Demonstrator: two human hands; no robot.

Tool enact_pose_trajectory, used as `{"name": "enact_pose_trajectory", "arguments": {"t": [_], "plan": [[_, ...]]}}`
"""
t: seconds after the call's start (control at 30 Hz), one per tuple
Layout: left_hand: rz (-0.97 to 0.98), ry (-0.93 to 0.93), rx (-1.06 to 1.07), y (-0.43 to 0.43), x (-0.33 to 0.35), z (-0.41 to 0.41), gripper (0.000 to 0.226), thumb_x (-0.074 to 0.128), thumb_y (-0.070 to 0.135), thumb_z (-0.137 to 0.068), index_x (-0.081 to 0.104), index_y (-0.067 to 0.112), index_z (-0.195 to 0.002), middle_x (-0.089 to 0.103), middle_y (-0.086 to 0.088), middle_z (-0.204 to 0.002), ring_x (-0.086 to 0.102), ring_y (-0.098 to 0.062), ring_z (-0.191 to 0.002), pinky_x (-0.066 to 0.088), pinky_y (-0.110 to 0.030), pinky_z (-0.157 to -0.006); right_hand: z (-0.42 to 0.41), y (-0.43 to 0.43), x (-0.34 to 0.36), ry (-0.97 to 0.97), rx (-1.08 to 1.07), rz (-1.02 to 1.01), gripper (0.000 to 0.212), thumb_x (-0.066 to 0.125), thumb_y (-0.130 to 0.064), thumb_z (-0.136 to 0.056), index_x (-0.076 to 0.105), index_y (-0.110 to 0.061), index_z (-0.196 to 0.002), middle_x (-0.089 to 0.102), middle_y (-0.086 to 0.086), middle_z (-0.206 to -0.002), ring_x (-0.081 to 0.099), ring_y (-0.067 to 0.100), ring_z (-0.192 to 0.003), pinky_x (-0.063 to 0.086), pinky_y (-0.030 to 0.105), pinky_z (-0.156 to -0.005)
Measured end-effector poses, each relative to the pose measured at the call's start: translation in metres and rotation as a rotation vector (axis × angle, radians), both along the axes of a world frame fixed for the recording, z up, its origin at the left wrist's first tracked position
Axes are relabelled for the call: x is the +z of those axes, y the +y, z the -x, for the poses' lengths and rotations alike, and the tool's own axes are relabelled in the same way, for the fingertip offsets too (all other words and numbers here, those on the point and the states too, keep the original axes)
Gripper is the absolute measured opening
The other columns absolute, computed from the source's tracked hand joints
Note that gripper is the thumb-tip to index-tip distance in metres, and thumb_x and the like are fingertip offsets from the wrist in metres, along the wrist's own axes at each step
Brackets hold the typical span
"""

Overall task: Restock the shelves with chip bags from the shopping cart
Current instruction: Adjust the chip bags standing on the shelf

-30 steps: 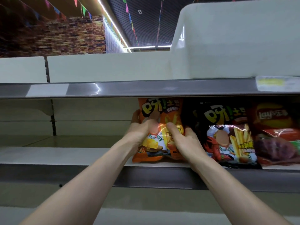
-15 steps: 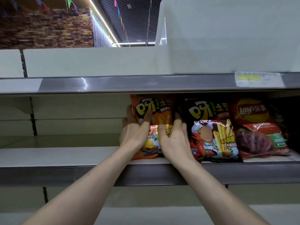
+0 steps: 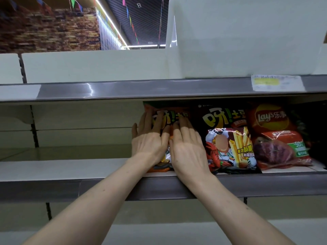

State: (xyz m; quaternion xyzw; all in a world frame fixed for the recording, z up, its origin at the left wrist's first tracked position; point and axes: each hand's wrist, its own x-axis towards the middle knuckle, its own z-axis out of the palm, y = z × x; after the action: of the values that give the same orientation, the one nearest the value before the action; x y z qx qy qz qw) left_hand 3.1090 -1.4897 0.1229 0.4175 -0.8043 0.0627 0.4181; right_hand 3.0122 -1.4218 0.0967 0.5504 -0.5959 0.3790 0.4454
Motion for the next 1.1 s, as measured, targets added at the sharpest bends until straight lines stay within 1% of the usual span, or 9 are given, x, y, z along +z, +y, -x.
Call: {"name": "enact_pose_trajectory", "arguments": {"t": [0.1, 0.2, 0.3, 0.47, 0.57, 0.63, 0.8, 0.93, 1.1], "plan": [[-0.021, 0.069, 0.035, 0.004, -0.002, -0.001, 0.068, 0.016, 0.051, -0.086, 0.017, 0.036, -0.153, 0.009, 0.002, -0.162, 0.011, -0.017, -0.148, 0.011, -0.042, -0.118, 0.001, 0.000, -0.001, 0.010, 0.050, -0.037, 0.011, 0.057, -0.008, -0.077, 0.064, -0.004, -0.084, 0.061, 0.014, -0.083, 0.058, 0.033, -0.075, 0.042, 0.038, -0.076], [-0.084, 0.090, 0.056, 0.009, -0.003, -0.003, 0.066, 0.017, 0.048, -0.090, 0.010, 0.035, -0.154, 0.011, -0.002, -0.161, 0.011, -0.018, -0.147, 0.011, -0.040, -0.117, 0.002, 0.001, 0.002, -0.016, 0.069, -0.099, 0.011, 0.062, -0.007, -0.072, 0.065, -0.004, -0.083, 0.062, 0.013, -0.081, 0.059, 0.034, -0.072, 0.045, 0.037, -0.071], [-0.117, 0.118, 0.036, 0.018, -0.002, -0.007, 0.068, 0.020, 0.047, -0.089, 0.005, 0.033, -0.154, 0.009, -0.008, -0.161, 0.015, -0.024, -0.146, 0.014, -0.040, -0.115, 0.003, 0.011, 0.003, 0.004, 0.088, -0.154, 0.024, 0.053, -0.016, -0.084, 0.064, -0.007, -0.103, 0.061, 0.013, -0.096, 0.056, 0.033, -0.084, 0.041, 0.038, -0.078], [-0.142, 0.104, 0.109, 0.031, -0.002, -0.015, 0.046, 0.035, 0.036, -0.100, 0.044, 0.014, -0.139, 0.045, -0.021, -0.136, 0.050, -0.041, -0.114, 0.038, -0.043, -0.096, 0.004, 0.023, 0.001, -0.006, 0.148, -0.291, 0.043, 0.038, -0.032, -0.088, 0.064, -0.010, -0.114, 0.061, 0.011, -0.103, 0.058, 0.033, -0.092, 0.050, 0.040, -0.077], [-0.271, 0.144, 0.086, 0.034, 0.000, -0.017, 0.047, 0.031, 0.042, -0.101, 0.048, 0.011, -0.131, 0.054, -0.022, -0.125, 0.053, -0.042, -0.110, 0.042, -0.043, -0.089, 0.006, 0.026, 0.008, -0.030, 0.173, -0.388, 0.044, 0.042, -0.030, -0.092, 0.058, -0.010, -0.128, 0.057, 0.014, -0.117, 0.053, 0.036, -0.107, 0.045, 0.044, -0.089], [-0.297, 0.241, 0.047, 0.034, 0.004, -0.021, 0.049, 0.031, 0.043, -0.100, 0.039, 0.015, -0.140, 0.052, -0.020, -0.130, 0.051, -0.041, -0.115, 0.043, -0.044, -0.095, 0.008, 0.030, 0.013, -0.041, 0.218, -0.390, 0.046, 0.046, -0.025, -0.092, 0.054, -0.009, -0.134, 0.053, 0.017, -0.126, 0.046, 0.038, -0.117, 0.040, 0.046, -0.095], [-0.290, 0.415, 0.039, 0.033, 0.011, -0.035, 0.051, 0.032, 0.044, -0.100, 0.030, 0.021, -0.146, 0.050, -0.016, -0.136, 0.048, -0.036, -0.123, 0.038, -0.040, -0.097, 0.000, 0.042, 0.012, -0.015, 0.317, -0.303, 0.031, 0.057, -0.015, -0.085, 0.062, -0.009, -0.115, 0.055, 0.023, -0.124, 0.049, 0.043, -0.118, 0.047, 0.050, -0.091], [-0.257, 0.491, 0.067, 0.045, 0.011, -0.049, 0.049, 0.037, 0.041, -0.100, 0.034, 0.019, -0.144, 0.048, -0.013, -0.137, 0.049, -0.034, -0.122, 0.040, -0.042, -0.100, -0.017, 0.047, 0.007, 0.005, 0.389, -0.325, 0.034, 0.056, -0.015, -0.084, 0.062, -0.006, -0.115, 0.051, 0.022, -0.134, 0.044, 0.040, -0.130, 0.043, 0.050, -0.099], [-0.204, 0.608, 0.136, 0.061, 0.000, -0.081, 0.045, 0.040, 0.039, -0.099, 0.038, 0.019, -0.139, 0.050, -0.011, -0.132, 0.049, -0.030, -0.120, 0.037, -0.042, -0.103, -0.048, 0.045, -0.008, 0.045, 0.475, -0.332, 0.035, 0.059, -0.014, -0.078, 0.068, -0.004, -0.110, 0.056, 0.026, -0.128, 0.053, 0.044, -0.121, 0.046, 0.054, -0.098]]}}
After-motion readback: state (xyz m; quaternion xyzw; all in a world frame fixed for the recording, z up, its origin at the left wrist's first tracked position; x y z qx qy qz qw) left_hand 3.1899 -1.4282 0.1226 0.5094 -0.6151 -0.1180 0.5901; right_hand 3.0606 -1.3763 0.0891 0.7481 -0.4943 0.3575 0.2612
